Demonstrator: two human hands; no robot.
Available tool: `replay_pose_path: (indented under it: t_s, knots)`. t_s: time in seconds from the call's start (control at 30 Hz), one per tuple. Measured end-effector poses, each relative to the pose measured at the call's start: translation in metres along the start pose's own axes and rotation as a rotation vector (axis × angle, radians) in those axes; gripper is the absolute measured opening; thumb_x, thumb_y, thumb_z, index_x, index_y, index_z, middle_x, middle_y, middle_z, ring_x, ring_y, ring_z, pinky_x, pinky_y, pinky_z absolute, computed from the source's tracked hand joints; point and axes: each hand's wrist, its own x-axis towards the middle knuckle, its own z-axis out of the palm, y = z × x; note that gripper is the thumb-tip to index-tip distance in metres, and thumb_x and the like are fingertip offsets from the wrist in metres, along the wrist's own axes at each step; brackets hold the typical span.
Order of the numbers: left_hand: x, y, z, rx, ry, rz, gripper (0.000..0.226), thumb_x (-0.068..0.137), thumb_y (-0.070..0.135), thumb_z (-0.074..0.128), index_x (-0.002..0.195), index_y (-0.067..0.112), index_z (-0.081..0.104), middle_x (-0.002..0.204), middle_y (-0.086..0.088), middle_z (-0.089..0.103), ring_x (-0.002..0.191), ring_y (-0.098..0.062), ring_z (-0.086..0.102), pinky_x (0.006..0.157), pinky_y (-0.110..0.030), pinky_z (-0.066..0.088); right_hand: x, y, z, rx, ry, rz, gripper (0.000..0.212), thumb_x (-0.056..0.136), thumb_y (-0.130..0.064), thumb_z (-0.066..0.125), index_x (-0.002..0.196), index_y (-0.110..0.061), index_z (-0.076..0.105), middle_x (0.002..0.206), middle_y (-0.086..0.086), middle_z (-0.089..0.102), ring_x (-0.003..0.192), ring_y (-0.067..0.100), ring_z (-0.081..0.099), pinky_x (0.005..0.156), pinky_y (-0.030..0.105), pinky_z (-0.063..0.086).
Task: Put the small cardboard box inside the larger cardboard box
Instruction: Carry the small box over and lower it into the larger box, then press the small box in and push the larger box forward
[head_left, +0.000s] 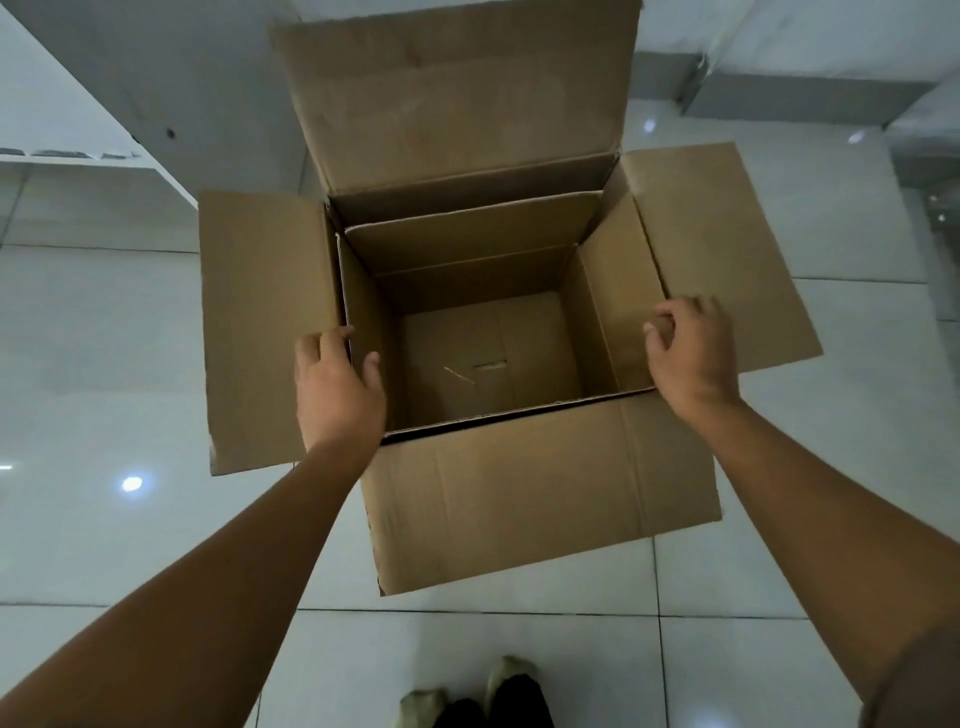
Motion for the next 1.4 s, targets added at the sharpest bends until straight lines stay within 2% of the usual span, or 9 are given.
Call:
replay_pose_path:
  t_s: [0.1,0.17,0.27,0.37,0.53,0.73,0.97,1.2,1.4]
  knots:
    - [-0.033,-0.004,0.003,0.146,-0.036,0.109,0.055,0.093,0.038,0.051,0.140,0.012,0.040,0.145,-0.015,0.037,0.134,-0.032,0.036,0.111,-0.043,0.032,-0.022,0.011,-0.004,-0.072,-0.161,-0.145,0.053,0.088,-0.038,0.057,0.130,-0.008,0.048,0.137,0.020,0.045,0.128,0.034,0.042,0.100,0.041,0.042]
    - [-0.056,-0.009,0.012,0.253,-0.152,0.119,0.078,0.088,0.057,0.046,0.149,0.013,0.023,0.158,-0.017,0.017,0.147,-0.033,0.015,0.119,-0.046,0.014,-0.035,0.021,-0.002,-0.130,-0.295,-0.187,0.075,0.084,-0.056,0.052,0.142,-0.013,0.034,0.154,0.018,0.023,0.143,0.035,0.020,0.111,0.049,0.029]
    - [-0.073,-0.022,0.029,0.407,-0.274,0.129,0.113,0.067,0.085,0.014,0.153,0.012,0.001,0.161,-0.018,-0.012,0.148,-0.033,-0.014,0.115,-0.046,-0.012,-0.048,0.035,0.008,-0.214,-0.383,-0.223,0.107,0.069,-0.083,0.033,0.149,-0.017,0.012,0.159,0.018,-0.004,0.146,0.034,-0.007,0.117,0.050,0.005]
    - [-0.069,-0.031,0.041,0.499,-0.280,0.159,0.132,0.049,0.091,-0.017,0.151,0.008,-0.006,0.159,-0.021,-0.018,0.147,-0.036,-0.019,0.111,-0.048,-0.016,-0.050,0.042,0.020,-0.275,-0.355,-0.261,0.124,0.056,-0.094,0.010,0.150,-0.014,0.002,0.157,0.023,-0.010,0.145,0.037,-0.011,0.114,0.047,-0.004]
    - [-0.052,-0.039,0.047,0.515,-0.241,0.203,0.131,0.051,0.089,-0.019,0.152,0.007,-0.002,0.160,-0.022,-0.012,0.147,-0.038,-0.014,0.110,-0.051,-0.015,-0.052,0.034,0.037,-0.275,-0.265,-0.225,0.125,0.057,-0.093,0.007,0.149,-0.007,0.003,0.156,0.027,-0.005,0.145,0.040,-0.007,0.114,0.048,-0.003]
    - [-0.006,-0.046,0.037,0.544,-0.228,0.291,0.134,0.051,0.090,-0.018,0.151,0.003,0.005,0.159,-0.024,-0.007,0.148,-0.039,-0.009,0.114,-0.053,-0.010,-0.050,0.011,0.059,-0.215,-0.152,-0.175,0.117,0.064,-0.089,0.013,0.145,-0.005,0.018,0.154,0.031,0.010,0.143,0.045,0.007,0.112,0.051,0.003]
    - [0.060,-0.033,0.027,0.705,-0.240,0.316,0.139,0.044,0.085,-0.030,0.150,0.000,-0.004,0.158,-0.023,-0.016,0.147,-0.036,-0.015,0.118,-0.051,-0.006,-0.023,-0.024,0.076,-0.176,-0.067,-0.094,0.112,0.066,-0.088,0.012,0.143,-0.007,0.026,0.153,0.030,0.015,0.142,0.046,0.012,0.112,0.052,0.004]
    - [0.119,-0.009,0.027,0.828,-0.266,0.251,0.108,0.078,0.076,0.019,0.149,0.002,-0.015,0.156,-0.019,-0.027,0.145,-0.032,-0.025,0.117,-0.053,-0.010,0.037,-0.046,0.088,-0.169,-0.041,-0.109,0.111,0.066,-0.087,0.007,0.142,-0.008,0.024,0.152,0.032,0.016,0.142,0.048,0.012,0.110,0.053,0.002]
    - [0.172,-0.001,0.024,0.886,-0.254,0.278,0.106,0.079,0.076,0.019,0.149,0.002,-0.013,0.156,-0.020,-0.028,0.145,-0.032,-0.026,0.118,-0.051,-0.008,0.073,-0.073,0.100,-0.141,-0.004,-0.081,0.104,0.068,-0.086,0.009,0.137,-0.010,0.026,0.150,0.034,0.020,0.140,0.049,0.017,0.109,0.054,0.006]
